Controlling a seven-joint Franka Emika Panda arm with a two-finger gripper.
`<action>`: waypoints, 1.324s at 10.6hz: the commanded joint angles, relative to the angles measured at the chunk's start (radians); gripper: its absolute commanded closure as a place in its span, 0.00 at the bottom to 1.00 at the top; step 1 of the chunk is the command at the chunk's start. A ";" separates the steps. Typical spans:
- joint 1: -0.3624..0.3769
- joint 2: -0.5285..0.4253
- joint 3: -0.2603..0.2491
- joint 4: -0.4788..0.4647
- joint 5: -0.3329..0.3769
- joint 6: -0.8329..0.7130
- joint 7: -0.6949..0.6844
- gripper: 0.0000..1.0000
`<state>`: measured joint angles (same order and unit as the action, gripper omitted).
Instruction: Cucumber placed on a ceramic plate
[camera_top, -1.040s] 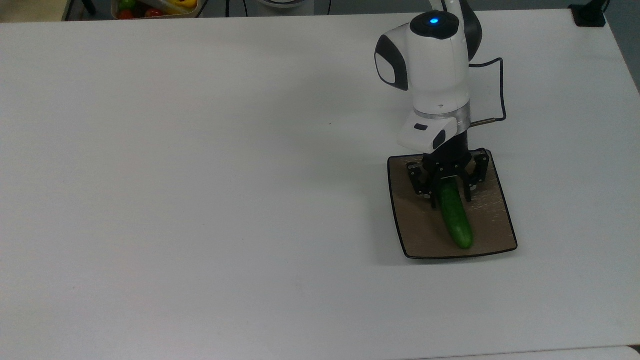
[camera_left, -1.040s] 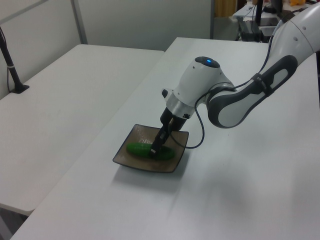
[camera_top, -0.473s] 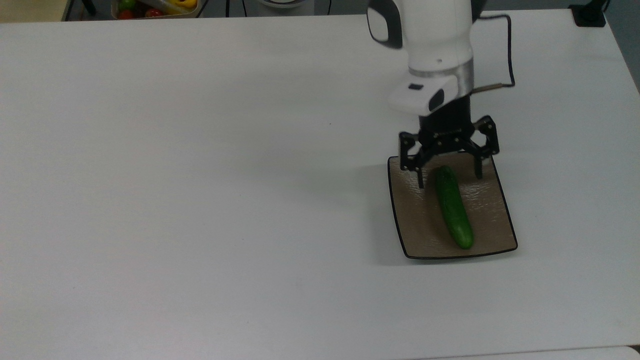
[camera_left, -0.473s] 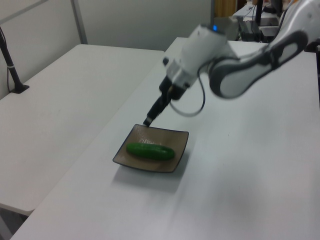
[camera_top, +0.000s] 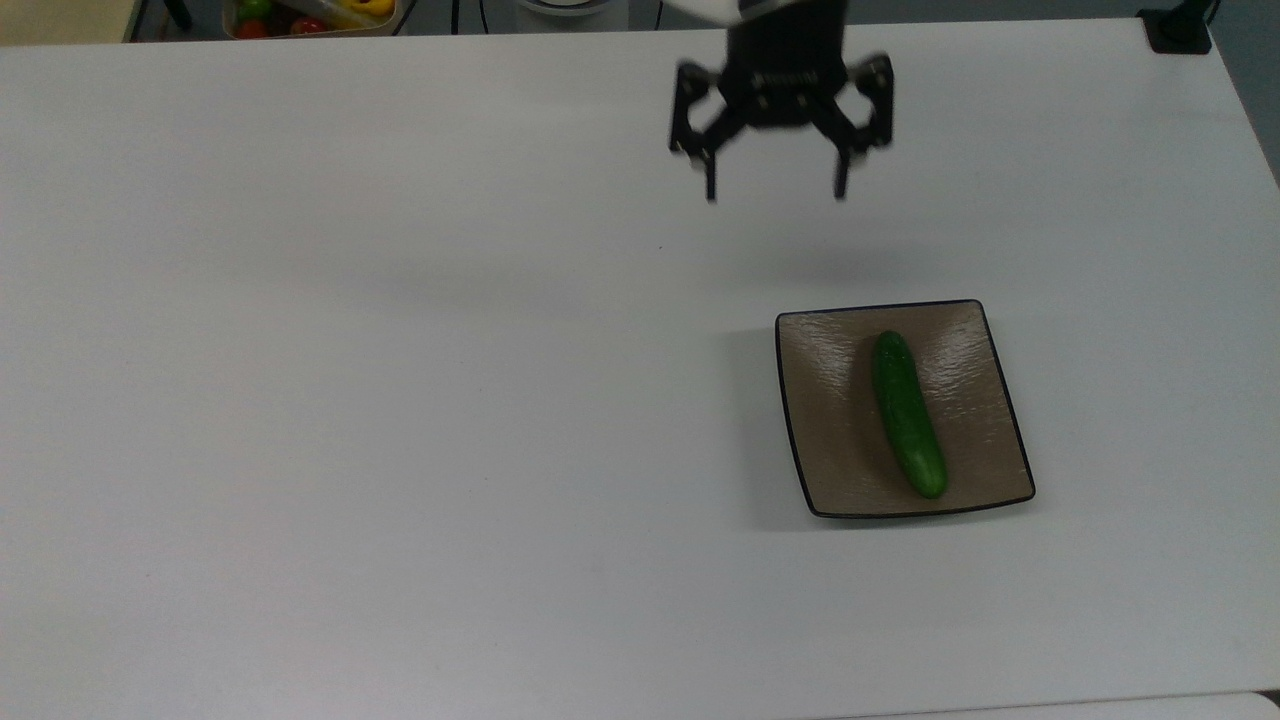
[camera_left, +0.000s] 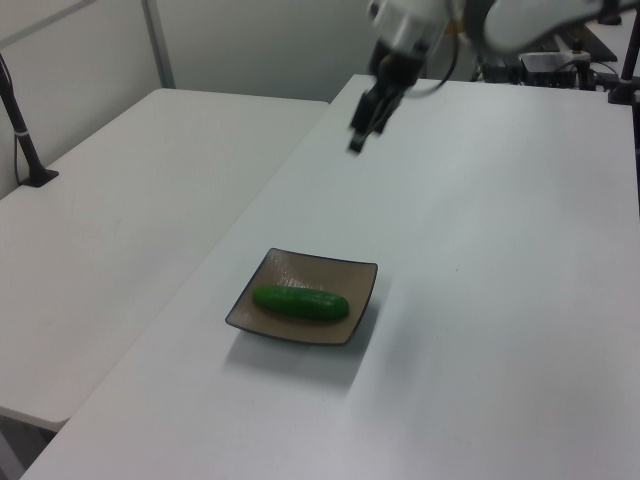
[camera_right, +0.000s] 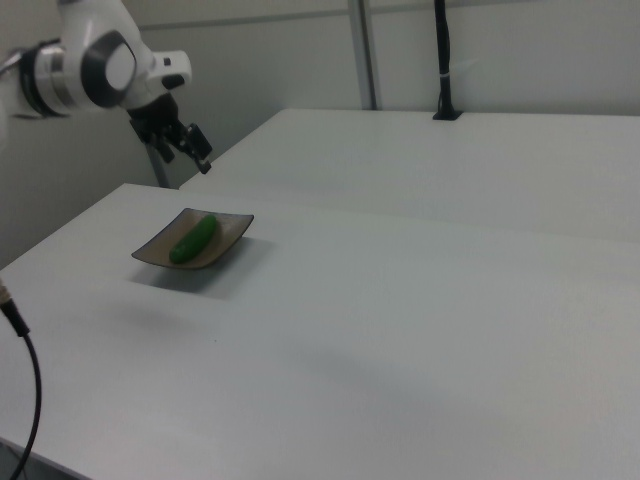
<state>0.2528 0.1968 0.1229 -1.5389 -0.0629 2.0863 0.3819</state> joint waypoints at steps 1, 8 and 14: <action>-0.045 -0.184 -0.012 -0.082 0.001 -0.261 0.022 0.00; -0.043 -0.268 -0.103 -0.211 0.093 -0.359 -0.202 0.00; -0.047 -0.249 -0.137 -0.207 0.115 -0.313 -0.390 0.00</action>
<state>0.1894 -0.0429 0.0032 -1.7269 0.0322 1.7439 0.0211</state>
